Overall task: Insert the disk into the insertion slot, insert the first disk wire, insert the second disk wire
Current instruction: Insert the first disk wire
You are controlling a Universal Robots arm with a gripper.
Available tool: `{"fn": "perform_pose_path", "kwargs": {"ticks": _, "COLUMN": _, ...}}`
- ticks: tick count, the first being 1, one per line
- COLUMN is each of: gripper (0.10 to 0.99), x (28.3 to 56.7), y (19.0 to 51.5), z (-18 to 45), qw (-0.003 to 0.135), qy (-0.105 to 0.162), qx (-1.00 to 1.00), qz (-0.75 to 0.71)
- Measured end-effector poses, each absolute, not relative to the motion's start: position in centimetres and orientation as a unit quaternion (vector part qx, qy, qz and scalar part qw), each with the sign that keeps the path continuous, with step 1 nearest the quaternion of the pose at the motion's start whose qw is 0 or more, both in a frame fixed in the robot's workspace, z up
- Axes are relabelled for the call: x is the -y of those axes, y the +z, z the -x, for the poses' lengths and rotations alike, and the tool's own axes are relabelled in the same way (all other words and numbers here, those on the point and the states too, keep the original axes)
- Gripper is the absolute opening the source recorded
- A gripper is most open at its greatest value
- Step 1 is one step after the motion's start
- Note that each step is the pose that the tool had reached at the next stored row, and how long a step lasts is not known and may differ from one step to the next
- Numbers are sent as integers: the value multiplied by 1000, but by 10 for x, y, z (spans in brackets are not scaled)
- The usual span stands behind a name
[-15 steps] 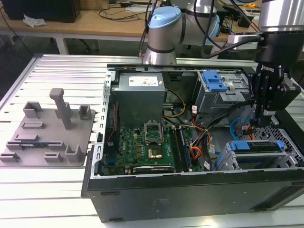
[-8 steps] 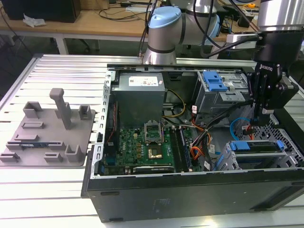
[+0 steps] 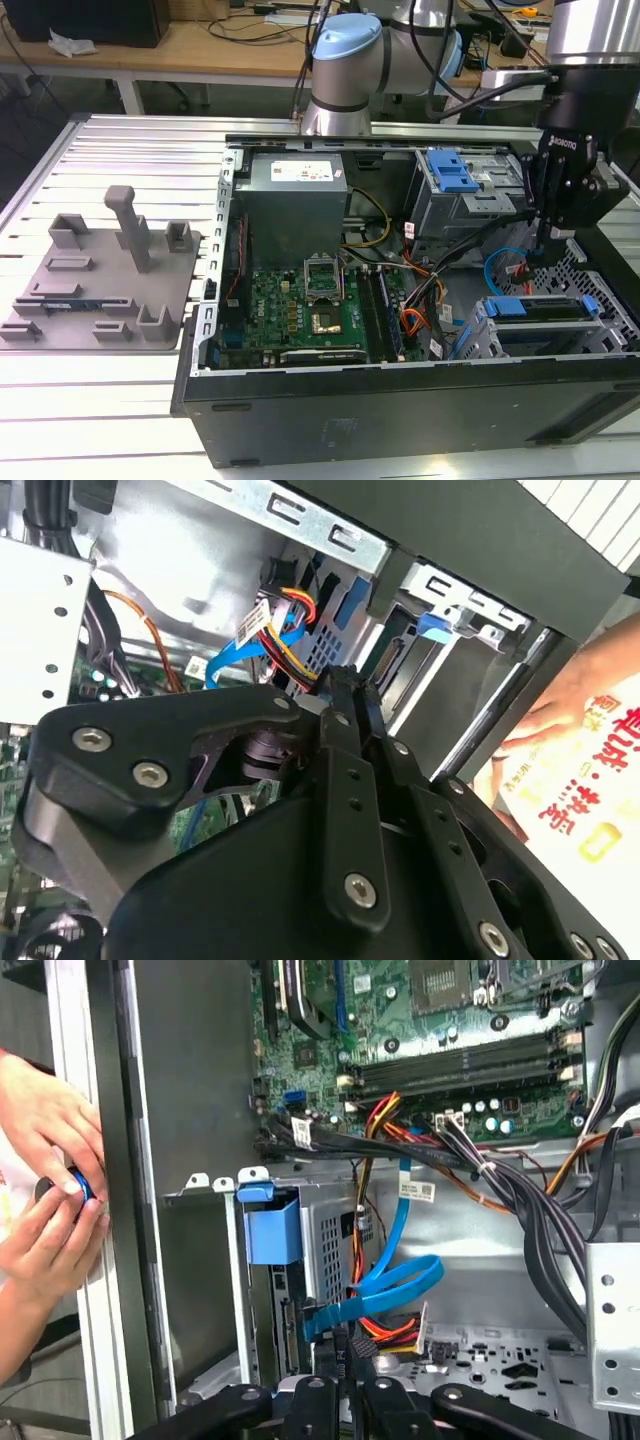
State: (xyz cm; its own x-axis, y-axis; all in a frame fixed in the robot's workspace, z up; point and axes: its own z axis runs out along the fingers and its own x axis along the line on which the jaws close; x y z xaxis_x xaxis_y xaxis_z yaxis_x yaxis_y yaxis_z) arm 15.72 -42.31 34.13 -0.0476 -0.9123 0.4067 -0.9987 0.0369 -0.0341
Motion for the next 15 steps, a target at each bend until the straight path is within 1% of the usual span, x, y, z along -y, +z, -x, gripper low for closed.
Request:
{"fn": "perform_pose_path", "kwargs": {"ticks": 1, "gripper": 165, "x": 423, "y": 341, "z": -161, "qw": 146, "qy": 149, "qx": 705, "qz": -678}}
{"fn": "perform_pose_path", "kwargs": {"ticks": 2, "gripper": 165, "x": 423, "y": 341, "z": -164, "qw": 150, "qy": 145, "qx": 704, "qz": -679}}
{"fn": "perform_pose_path", "kwargs": {"ticks": 7, "gripper": 165, "x": 423, "y": 341, "z": -177, "qw": 159, "qy": 136, "qx": 702, "qz": -680}}
{"fn": "perform_pose_path", "kwargs": {"ticks": 8, "gripper": 165, "x": 423, "y": 341, "z": -179, "qw": 164, "qy": 131, "qx": 701, "qz": -681}}
{"fn": "perform_pose_path", "kwargs": {"ticks": 10, "gripper": 165, "x": 424, "y": 341, "z": -179, "qw": 168, "qy": 122, "qx": 704, "qz": -680}}
{"fn": "perform_pose_path", "kwargs": {"ticks": 11, "gripper": 165, "x": 425, "y": 341, "z": -180, "qw": 172, "qy": 116, "qx": 703, "qz": -680}}
{"fn": "perform_pose_path", "kwargs": {"ticks": 15, "gripper": 165, "x": 428, "y": 341, "z": -182, "qw": 179, "qy": 93, "qx": 701, "qz": -685}}
